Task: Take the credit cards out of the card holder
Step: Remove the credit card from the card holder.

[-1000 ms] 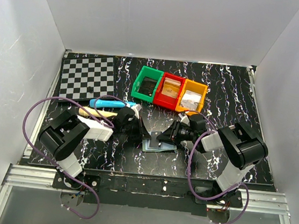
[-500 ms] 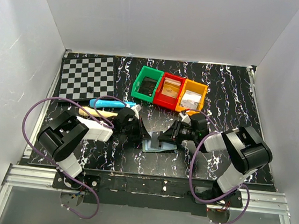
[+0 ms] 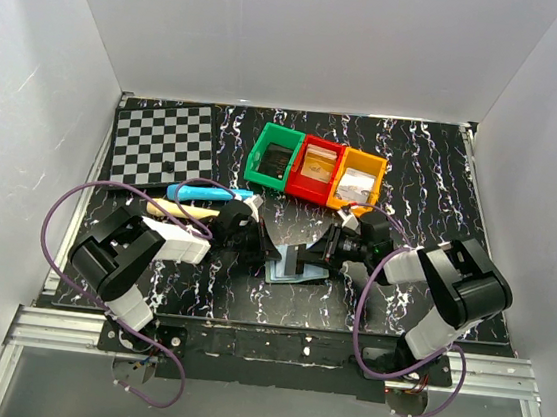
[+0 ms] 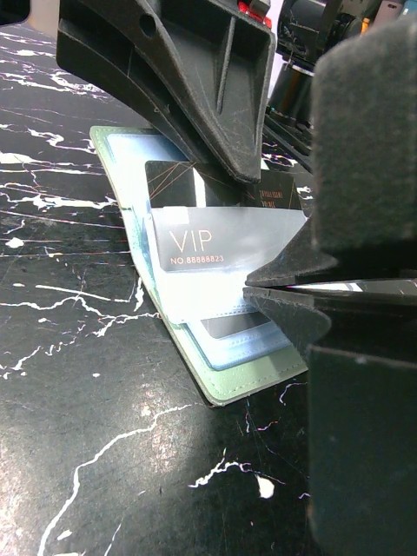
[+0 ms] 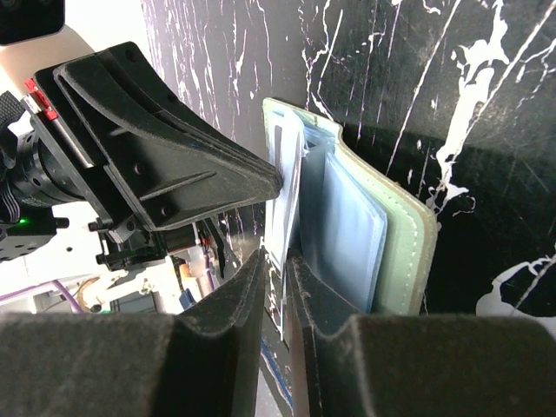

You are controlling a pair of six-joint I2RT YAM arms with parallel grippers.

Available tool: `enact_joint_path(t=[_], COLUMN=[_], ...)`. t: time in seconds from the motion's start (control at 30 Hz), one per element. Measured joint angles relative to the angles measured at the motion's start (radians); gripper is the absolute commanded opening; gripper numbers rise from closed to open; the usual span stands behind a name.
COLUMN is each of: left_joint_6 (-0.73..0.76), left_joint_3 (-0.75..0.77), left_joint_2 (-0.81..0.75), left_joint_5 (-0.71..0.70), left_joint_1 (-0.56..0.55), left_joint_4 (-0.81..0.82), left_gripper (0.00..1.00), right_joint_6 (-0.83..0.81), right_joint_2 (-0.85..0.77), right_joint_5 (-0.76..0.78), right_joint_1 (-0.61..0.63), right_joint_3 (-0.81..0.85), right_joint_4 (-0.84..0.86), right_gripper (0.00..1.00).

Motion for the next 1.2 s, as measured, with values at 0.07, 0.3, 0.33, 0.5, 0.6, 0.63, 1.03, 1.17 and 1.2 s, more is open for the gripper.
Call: enact_joint_path(t=[0.07, 0.3, 0.33, 0.5, 0.6, 0.63, 1.03, 1.17, 1.2], left_joint_6=[0.0, 0.0, 0.0, -0.003, -0.003, -0.003, -0.006, -0.006, -0.006], left_joint_3=[0.0, 0.002, 0.002, 0.0, -0.001, 0.0, -0.01, -0.012, -0.012], left_joint_2=[0.0, 0.0, -0.001, -0.005, -0.006, -0.007, -0.02, -0.024, -0.024], left_joint_5=[0.0, 0.0, 0.0, -0.004, -0.007, -0.008, -0.016, -0.018, -0.018], left_joint_1=[0.0, 0.0, 0.0, 0.0, -0.001, -0.002, -0.003, -0.003, -0.003], left_joint_4=[-0.001, -0.004, -0.004, -0.008, -0.009, -0.01, -0.014, -0.018, -0.018], left_gripper=[0.0, 0.0, 0.0, 0.0, 0.0, 0.0, 0.0, 0.0, 0.0], right_joint_6=[-0.002, -0.02, -0.021, -0.024, -0.025, -0.024, -0.032, -0.046, -0.05], right_joint_2=[-0.006, -0.02, -0.02, -0.02, -0.02, -0.02, -0.042, -0.059, -0.064], right_joint_5=[0.0, 0.0, 0.0, -0.001, -0.001, -0.001, 0.0, 0.001, 0.001], right_joint_1=[-0.002, -0.008, -0.008, -0.008, -0.008, -0.008, -0.013, -0.019, -0.021], right_joint_3=[-0.003, -0.003, -0.003, -0.003, -0.003, -0.003, -0.005, -0.006, -0.006], right_joint_4=[-0.006, -0.028, -0.028, -0.034, -0.035, -0.036, -0.06, -0.09, -0.1], right_gripper=[0.2, 0.18, 0.18, 0.17, 0.13, 0.12, 0.01, 0.01, 0.01])
